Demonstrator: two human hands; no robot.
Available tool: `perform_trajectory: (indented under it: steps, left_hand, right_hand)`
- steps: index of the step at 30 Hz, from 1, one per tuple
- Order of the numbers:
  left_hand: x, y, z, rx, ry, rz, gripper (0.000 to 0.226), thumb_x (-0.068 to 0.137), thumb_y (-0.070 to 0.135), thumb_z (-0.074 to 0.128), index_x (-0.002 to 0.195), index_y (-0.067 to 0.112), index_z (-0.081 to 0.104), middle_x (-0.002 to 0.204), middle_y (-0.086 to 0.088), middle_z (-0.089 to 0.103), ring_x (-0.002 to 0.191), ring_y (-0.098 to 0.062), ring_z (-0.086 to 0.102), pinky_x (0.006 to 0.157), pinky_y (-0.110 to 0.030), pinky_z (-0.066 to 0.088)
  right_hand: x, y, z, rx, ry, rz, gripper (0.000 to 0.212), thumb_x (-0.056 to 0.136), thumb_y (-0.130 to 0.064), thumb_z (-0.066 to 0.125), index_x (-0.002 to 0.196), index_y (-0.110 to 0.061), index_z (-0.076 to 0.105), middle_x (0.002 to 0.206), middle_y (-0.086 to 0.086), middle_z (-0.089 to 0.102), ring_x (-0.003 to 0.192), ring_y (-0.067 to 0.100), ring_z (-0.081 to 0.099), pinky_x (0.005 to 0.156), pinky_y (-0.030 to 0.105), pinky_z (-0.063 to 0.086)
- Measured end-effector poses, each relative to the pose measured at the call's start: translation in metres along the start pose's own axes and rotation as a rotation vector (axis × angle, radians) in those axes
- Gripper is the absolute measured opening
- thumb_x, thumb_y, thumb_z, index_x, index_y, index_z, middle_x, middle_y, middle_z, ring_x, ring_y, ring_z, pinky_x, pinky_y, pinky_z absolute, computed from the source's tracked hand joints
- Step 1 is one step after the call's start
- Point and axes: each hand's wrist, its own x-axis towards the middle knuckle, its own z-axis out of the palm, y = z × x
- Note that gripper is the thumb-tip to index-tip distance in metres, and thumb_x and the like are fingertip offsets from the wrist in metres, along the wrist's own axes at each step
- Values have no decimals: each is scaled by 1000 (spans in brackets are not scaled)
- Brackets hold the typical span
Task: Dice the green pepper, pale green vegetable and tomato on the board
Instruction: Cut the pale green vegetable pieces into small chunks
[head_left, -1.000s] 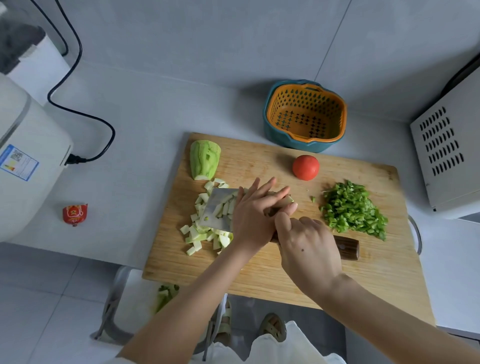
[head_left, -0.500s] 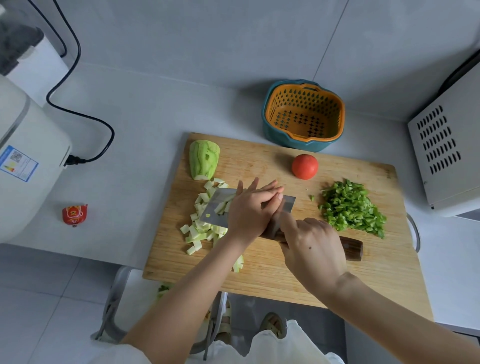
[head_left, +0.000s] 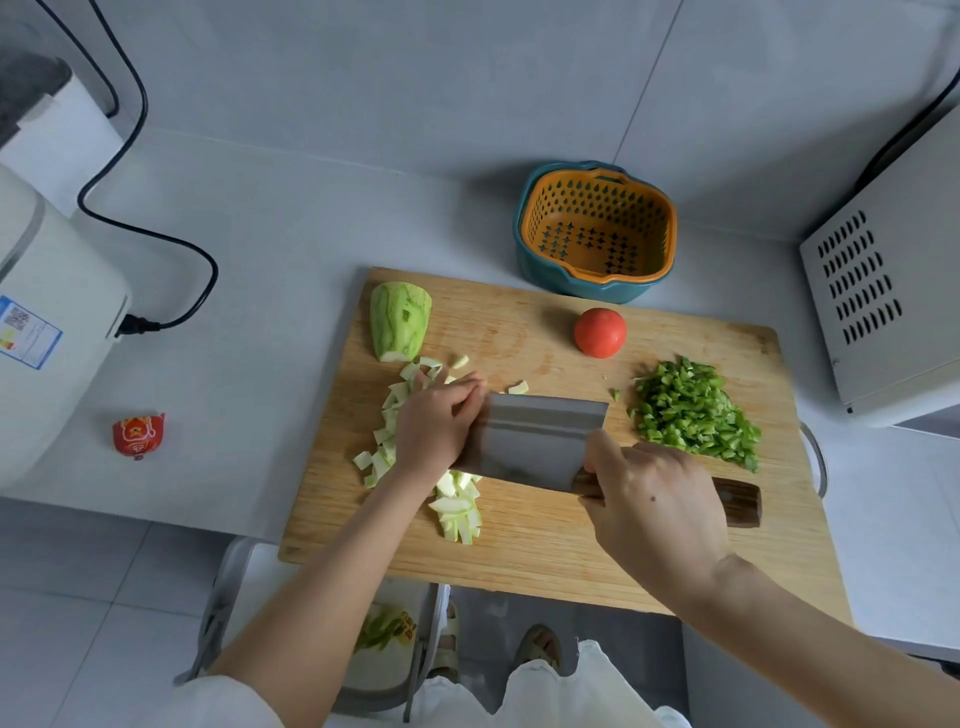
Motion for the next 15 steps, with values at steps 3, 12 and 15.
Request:
perform_trajectory:
  steps: [3, 12, 15]
  left_hand:
    - [3, -19, 5, 37, -27, 22, 26, 96, 25, 52, 107, 13, 71, 122, 0, 63, 131, -20, 43, 116, -34, 18]
    - [9, -32, 1, 57, 72, 133, 18, 91, 19, 61, 96, 8, 73, 115, -3, 67, 105, -20, 64, 92, -34, 48]
    - [20, -17, 1, 85, 132, 158, 9, 84, 12, 68, 86, 5, 74, 95, -7, 72, 87, -25, 68, 75, -37, 54]
  right_hand:
    - [-5, 16, -9, 13, -70, 26, 42, 36, 2, 78, 61, -11, 48, 35, -4, 41, 29, 17, 30, 39, 13, 7]
    - [-13, 74, -62, 667, -457, 550, 35, 68, -17, 81, 89, -35, 60, 55, -2, 66, 43, 10, 52, 50, 24, 40]
    - [-27, 88, -53, 974, -453, 708, 18, 74, -4, 71, 84, -19, 70, 52, 11, 58, 44, 19, 44, 48, 29, 35]
